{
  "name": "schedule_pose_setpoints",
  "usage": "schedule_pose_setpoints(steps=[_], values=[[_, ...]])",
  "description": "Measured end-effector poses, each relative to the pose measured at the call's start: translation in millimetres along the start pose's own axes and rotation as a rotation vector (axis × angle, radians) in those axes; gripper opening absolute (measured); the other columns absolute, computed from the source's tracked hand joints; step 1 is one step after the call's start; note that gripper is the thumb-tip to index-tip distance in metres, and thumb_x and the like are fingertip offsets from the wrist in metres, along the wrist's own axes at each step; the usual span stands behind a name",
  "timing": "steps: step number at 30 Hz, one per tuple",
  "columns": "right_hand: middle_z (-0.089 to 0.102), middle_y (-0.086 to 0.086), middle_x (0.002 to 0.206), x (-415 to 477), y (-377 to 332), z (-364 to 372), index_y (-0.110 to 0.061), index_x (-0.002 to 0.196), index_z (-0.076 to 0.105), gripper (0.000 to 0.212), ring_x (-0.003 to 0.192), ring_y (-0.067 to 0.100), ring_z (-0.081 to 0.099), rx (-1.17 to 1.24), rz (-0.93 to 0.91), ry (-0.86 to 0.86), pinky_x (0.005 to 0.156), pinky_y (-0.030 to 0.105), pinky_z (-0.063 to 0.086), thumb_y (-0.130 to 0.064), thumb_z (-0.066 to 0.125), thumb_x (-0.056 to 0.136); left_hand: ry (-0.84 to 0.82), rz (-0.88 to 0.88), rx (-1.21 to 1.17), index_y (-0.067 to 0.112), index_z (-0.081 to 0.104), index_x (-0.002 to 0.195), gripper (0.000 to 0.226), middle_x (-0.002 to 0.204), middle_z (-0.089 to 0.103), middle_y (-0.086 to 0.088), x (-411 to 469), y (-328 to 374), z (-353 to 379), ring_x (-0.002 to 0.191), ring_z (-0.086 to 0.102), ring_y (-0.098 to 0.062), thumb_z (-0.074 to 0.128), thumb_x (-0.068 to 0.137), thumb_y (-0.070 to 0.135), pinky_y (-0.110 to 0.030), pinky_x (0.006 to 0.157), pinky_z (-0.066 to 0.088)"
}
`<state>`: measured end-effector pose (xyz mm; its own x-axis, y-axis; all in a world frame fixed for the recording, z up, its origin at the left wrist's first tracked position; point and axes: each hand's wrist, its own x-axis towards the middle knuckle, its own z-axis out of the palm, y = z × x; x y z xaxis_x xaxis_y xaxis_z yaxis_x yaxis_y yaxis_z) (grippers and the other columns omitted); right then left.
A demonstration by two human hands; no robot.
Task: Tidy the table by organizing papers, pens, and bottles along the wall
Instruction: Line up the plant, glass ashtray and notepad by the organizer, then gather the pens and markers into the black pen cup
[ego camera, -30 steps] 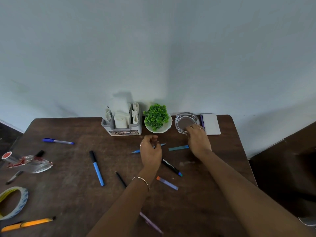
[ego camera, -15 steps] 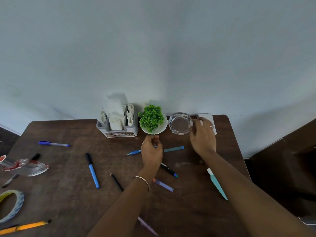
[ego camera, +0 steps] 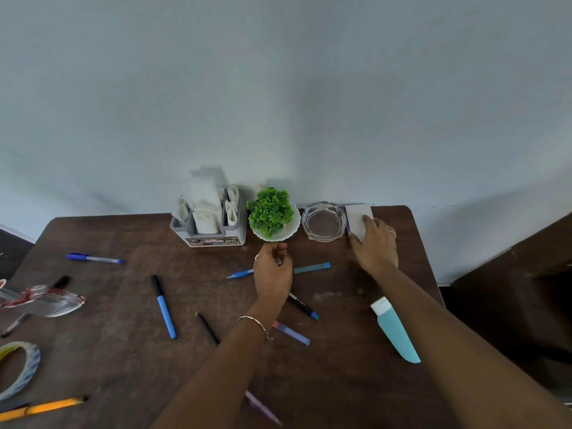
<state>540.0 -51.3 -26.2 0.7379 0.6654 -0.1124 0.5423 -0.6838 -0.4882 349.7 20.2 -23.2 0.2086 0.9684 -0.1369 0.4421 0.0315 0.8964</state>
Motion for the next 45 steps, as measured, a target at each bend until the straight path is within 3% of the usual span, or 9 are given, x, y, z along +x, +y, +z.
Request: schedule_pose_setpoints(steps=[7, 13, 22, 28, 33, 35, 37, 41, 45], values=[[0.03, 0.018, 0.15, -29.8, -1.7, -1.8, -0.009, 0.143, 0.034, 0.057, 0.14, 0.035, 0.026, 0.101, 0.039, 0.098, 0.109, 0.045, 0.033, -0.027, 0.056, 0.093, 0.019, -0.014, -0.038, 0.015, 0.059, 0.098, 0.019, 0.093, 0.062, 0.005, -17.1, 2.8, -17.8, 0.083, 0.057, -0.01, 0.058, 0.085, 0.002, -0.024, 0.081, 0.046], [0.041, 0.022, 0.142, -103.5, -28.5, 12.0, -0.002, 0.133, 0.045, 0.052, 0.135, 0.037, 0.033, 0.174, -0.189, 0.144, 0.113, 0.042, 0.025, -0.016, 0.062, 0.086, 0.109, -0.112, -0.112, 0.01, 0.062, 0.099, 0.015, 0.092, 0.063, 0.005, -69.5, -7.7, -58.7, 0.077, 0.055, 0.0, 0.059, 0.087, 0.002, -0.019, 0.079, 0.045], [0.045, 0.017, 0.143, -234.3, -129.8, 64.4, -0.006, 0.134, 0.048, 0.055, 0.137, 0.031, 0.035, 0.294, -0.526, -0.148, 0.115, 0.038, 0.021, -0.013, 0.067, 0.083, 0.393, -0.205, -0.286, 0.023, 0.057, 0.087, 0.023, 0.091, 0.065, 0.005, -166.2, -59.5, -181.8, 0.082, 0.06, -0.004, 0.061, 0.086, 0.001, -0.019, 0.081, 0.048], [0.047, 0.009, 0.14, -333.0, -205.3, 98.7, -0.014, 0.133, 0.049, 0.056, 0.134, 0.026, 0.041, 0.366, -0.776, -0.392, 0.112, 0.041, 0.032, -0.032, 0.062, 0.081, 0.649, -0.351, -0.288, 0.024, 0.052, 0.092, 0.022, 0.094, 0.059, 0.002, -219.2, -118.8, -281.4, 0.083, 0.057, -0.01, 0.061, 0.087, 0.004, -0.025, 0.079, 0.045], [0.026, 0.001, 0.153, -401.9, -285.2, 136.8, -0.025, 0.143, 0.035, 0.07, 0.144, 0.017, 0.019, 0.296, -0.974, -0.622, 0.116, 0.033, 0.019, -0.041, 0.068, 0.083, 0.799, -0.457, -0.369, 0.022, 0.05, 0.094, 0.012, 0.092, 0.057, -0.005, -247.1, -167.4, -361.8, 0.081, 0.052, -0.019, 0.049, 0.093, 0.011, -0.043, 0.079, 0.046], [0.022, 0.001, 0.155, -421.5, -316.3, 153.3, -0.026, 0.144, 0.031, 0.077, 0.146, 0.016, 0.014, 0.264, -1.066, -0.649, 0.117, 0.036, 0.021, -0.047, 0.069, 0.08, 0.845, -0.465, -0.416, 0.022, 0.05, 0.09, 0.013, 0.089, 0.057, -0.006, -254.8, -180.4, -389.5, 0.077, 0.054, -0.018, 0.049, 0.093, 0.009, -0.039, 0.073, 0.046], [0.021, 0.002, 0.157, -435.2, -342.7, 169.9, -0.026, 0.146, 0.028, 0.086, 0.146, 0.018, 0.014, 0.2, -1.141, -0.642, 0.117, 0.037, 0.023, -0.052, 0.07, 0.076, 0.839, -0.493, -0.415, 0.02, 0.051, 0.092, 0.011, 0.09, 0.058, -0.002, -261.8, -192.2, -413.0, 0.081, 0.056, -0.015, 0.053, 0.091, 0.009, -0.032, 0.073, 0.048], [0.017, 0.003, 0.159, -447.9, -371.9, 197.6, -0.029, 0.149, 0.018, 0.098, 0.147, 0.022, 0.013, 0.025, -1.232, -0.634, 0.116, 0.041, 0.024, -0.061, 0.069, 0.071, 0.716, -0.618, -0.441, 0.017, 0.048, 0.101, 0.018, 0.098, 0.059, -0.006, -272.6, -220.1, -438.2, 0.086, 0.059, -0.019, 0.058, 0.087, 0.012, -0.04, 0.08, 0.053], [0.039, 0.001, 0.144, -452.5, -378.3, 212.6, -0.026, 0.143, 0.031, 0.088, 0.133, 0.023, 0.037, 0.026, -1.252, -0.588, 0.105, 0.039, 0.04, -0.055, 0.071, 0.07, 0.603, -0.723, -0.453, 0.014, 0.048, 0.11, 0.027, 0.099, 0.061, -0.006, -278.3, -235.4, -438.0, 0.093, 0.063, -0.023, 0.058, 0.085, 0.013, -0.042, 0.085, 0.055]])
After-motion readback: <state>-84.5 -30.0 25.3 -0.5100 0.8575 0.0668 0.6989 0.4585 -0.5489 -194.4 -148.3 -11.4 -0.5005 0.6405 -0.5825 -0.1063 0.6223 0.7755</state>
